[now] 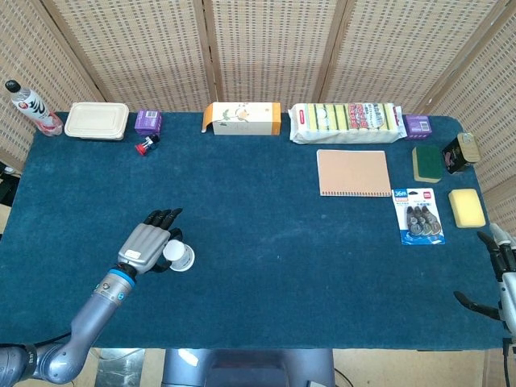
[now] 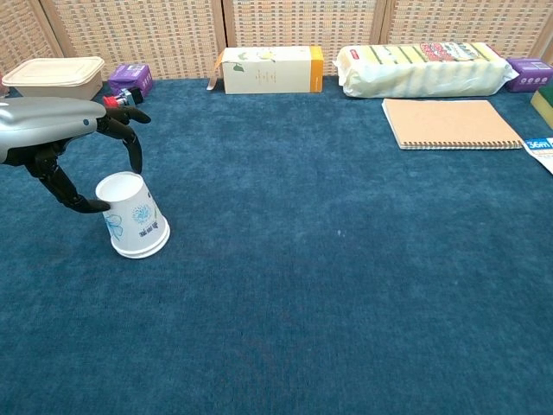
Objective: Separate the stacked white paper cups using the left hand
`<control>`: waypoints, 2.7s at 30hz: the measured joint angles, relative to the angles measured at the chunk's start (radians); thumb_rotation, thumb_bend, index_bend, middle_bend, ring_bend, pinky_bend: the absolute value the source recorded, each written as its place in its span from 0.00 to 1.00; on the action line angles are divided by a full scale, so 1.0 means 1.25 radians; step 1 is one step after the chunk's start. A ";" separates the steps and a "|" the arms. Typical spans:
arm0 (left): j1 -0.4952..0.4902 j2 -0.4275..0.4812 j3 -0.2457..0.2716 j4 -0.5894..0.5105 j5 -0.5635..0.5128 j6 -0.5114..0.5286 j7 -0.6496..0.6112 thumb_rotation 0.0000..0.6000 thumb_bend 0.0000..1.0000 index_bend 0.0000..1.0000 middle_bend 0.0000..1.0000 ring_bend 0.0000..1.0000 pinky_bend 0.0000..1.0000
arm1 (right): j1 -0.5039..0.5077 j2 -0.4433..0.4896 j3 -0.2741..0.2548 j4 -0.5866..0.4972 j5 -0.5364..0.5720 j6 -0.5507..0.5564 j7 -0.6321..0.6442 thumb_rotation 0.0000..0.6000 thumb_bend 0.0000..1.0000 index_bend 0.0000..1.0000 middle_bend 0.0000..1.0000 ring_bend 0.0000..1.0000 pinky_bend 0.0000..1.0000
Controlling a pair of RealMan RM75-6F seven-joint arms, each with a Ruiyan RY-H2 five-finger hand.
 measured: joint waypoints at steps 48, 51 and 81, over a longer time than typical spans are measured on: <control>0.093 0.109 0.027 0.078 0.134 -0.003 -0.282 1.00 0.27 0.41 0.00 0.00 0.05 | 0.001 0.004 -0.007 -0.013 -0.005 -0.007 -0.005 1.00 0.03 0.06 0.00 0.00 0.00; 0.085 0.085 0.029 0.087 0.115 -0.013 -0.251 1.00 0.27 0.41 0.00 0.00 0.05 | 0.002 0.004 -0.006 -0.012 -0.002 -0.010 -0.001 1.00 0.03 0.06 0.00 0.00 0.00; 0.082 0.026 0.034 0.109 0.116 0.001 -0.221 1.00 0.19 0.13 0.00 0.00 0.05 | 0.004 0.005 -0.009 -0.013 -0.005 -0.013 -0.003 1.00 0.03 0.06 0.00 0.00 0.00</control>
